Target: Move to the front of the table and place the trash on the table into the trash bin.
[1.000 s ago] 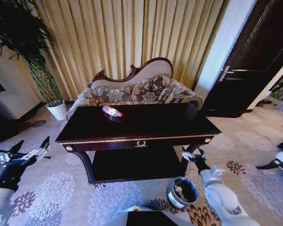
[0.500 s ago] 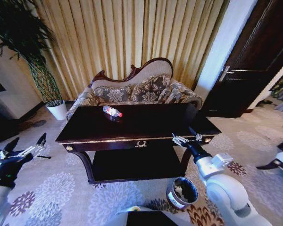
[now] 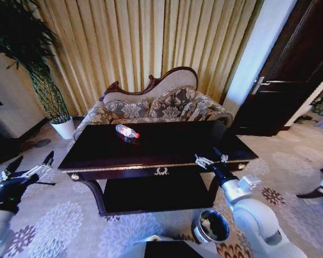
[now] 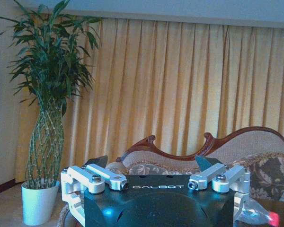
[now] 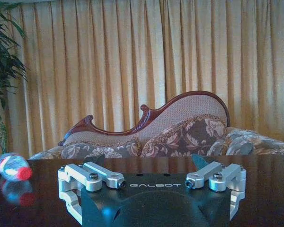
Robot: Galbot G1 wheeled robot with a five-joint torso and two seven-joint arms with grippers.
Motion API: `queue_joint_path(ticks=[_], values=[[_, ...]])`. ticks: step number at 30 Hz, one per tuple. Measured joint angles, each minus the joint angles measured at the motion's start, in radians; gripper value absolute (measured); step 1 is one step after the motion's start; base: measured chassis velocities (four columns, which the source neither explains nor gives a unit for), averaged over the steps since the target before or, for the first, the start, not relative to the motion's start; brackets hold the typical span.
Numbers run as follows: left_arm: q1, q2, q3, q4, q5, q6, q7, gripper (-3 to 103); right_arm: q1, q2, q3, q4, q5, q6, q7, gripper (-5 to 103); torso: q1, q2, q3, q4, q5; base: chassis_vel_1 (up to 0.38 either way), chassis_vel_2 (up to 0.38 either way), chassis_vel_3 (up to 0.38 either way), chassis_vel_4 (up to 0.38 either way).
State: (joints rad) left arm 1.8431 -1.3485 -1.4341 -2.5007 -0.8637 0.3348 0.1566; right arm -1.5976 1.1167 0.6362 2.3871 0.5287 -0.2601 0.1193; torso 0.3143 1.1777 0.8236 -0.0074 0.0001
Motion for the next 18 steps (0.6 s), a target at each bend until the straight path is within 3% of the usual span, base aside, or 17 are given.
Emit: queue_joint_path(ticks=[7,12,15,18], values=[[0.000,-0.002,0.003,0.000,0.005,-0.004,0.001,100,-0.003,0.001,-0.002,-0.003,-0.005,0.002,-0.002,100,0.000,0.000,0.000,-0.0001,-0.0002,-0.205,0.206,0.208,-0.213],[-0.004,0.004,0.004,0.000,0.003,-0.004,-0.006,100,-0.003,0.003,-0.003,-0.011,-0.006,0.003,-0.002,100,0.001,0.000,0.000,-0.0001,-0.0001,-0.048,0.072,0.051,-0.095],[-0.005,0.019,0.005,0.011,-0.002,-0.005,-0.015,100,-0.004,0.006,-0.004,-0.018,-0.005,0.003,-0.002,100,0.000,0.000,0.000,-0.0001,0.0000,0.000,0.000,0.000,0.000],[-0.026,0.081,0.014,0.075,-0.009,-0.006,-0.033,100,-0.008,0.011,-0.003,-0.036,-0.003,0.013,-0.002,100,-0.001,0.001,-0.001,0.0000,-0.0001,0.000,0.000,0.000,0.000]])
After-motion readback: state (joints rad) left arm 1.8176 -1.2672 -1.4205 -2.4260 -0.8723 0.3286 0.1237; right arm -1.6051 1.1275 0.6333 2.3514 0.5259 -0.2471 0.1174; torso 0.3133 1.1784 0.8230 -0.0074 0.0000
